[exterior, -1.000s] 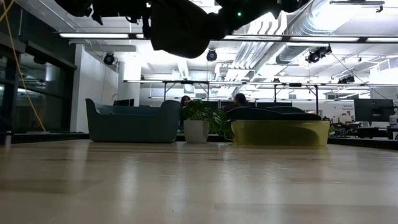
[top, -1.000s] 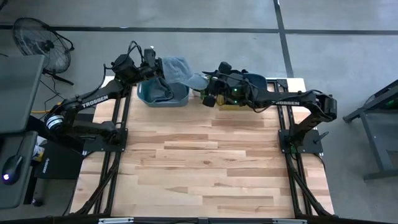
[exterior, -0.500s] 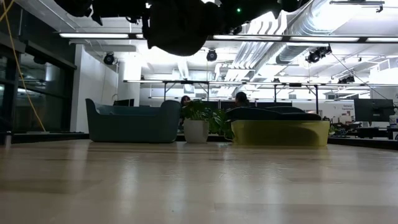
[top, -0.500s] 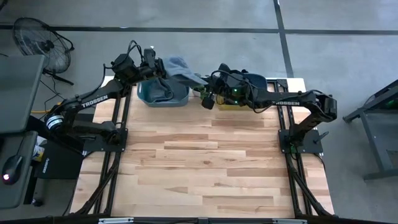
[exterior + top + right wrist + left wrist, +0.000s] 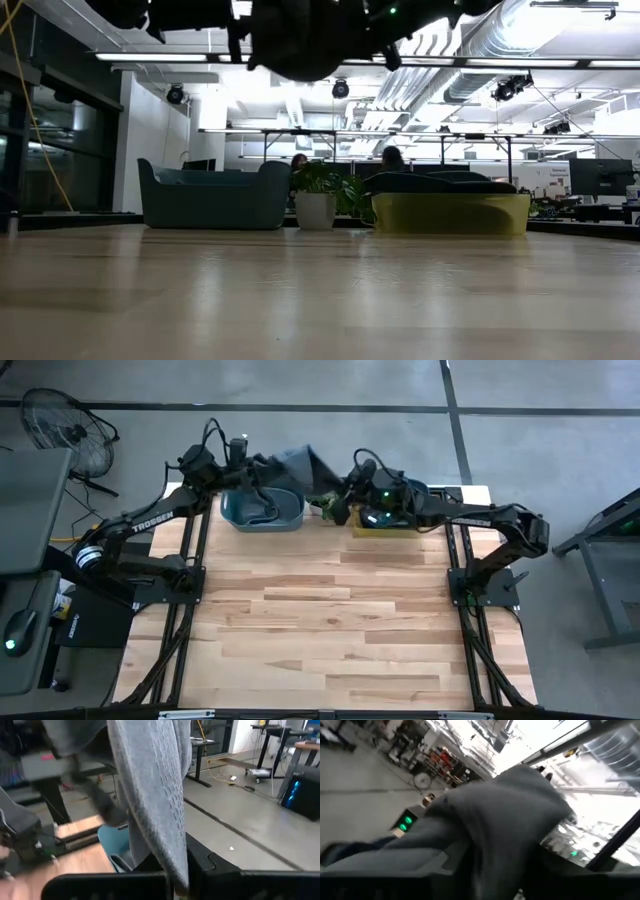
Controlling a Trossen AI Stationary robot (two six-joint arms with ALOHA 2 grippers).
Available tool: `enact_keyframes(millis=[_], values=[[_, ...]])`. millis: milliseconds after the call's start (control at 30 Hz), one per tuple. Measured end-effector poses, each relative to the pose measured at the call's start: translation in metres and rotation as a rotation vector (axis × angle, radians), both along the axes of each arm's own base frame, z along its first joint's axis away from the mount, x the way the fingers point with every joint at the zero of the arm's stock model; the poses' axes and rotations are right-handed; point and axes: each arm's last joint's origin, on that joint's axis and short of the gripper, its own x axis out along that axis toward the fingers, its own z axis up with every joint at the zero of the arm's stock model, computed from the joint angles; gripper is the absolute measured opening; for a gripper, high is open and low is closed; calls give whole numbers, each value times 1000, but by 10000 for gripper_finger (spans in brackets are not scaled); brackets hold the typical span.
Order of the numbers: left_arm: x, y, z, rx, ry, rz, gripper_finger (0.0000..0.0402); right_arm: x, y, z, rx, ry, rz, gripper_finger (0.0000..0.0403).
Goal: Pick & Place hat
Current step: Put the gray cap into the green bin
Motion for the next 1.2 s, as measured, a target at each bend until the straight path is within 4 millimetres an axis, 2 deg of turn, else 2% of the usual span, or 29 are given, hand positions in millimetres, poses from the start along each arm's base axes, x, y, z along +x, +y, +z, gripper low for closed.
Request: enact_keyframes(millis=[167, 333, 533, 700, 933, 1200], values=[[-8, 11, -4, 86, 50, 76, 178, -23, -3, 14, 94, -12, -31, 5], [-15, 21, -9, 144, 111, 157, 205, -46, -5, 28, 229, -61, 25, 5], [-15, 23, -16, 204, 190, 164, 209, -61, -14, 37, 425, -153, 190, 5], [-14, 23, -22, 236, 245, 124, 209, -69, -27, 37, 527, -192, 216, 5], [-14, 21, -23, 237, 247, 65, 209, -80, -45, 40, 574, -249, 204, 5], [-6, 13, -23, 168, 234, 23, 209, -79, -53, 45, 551, -324, 216, 5]])
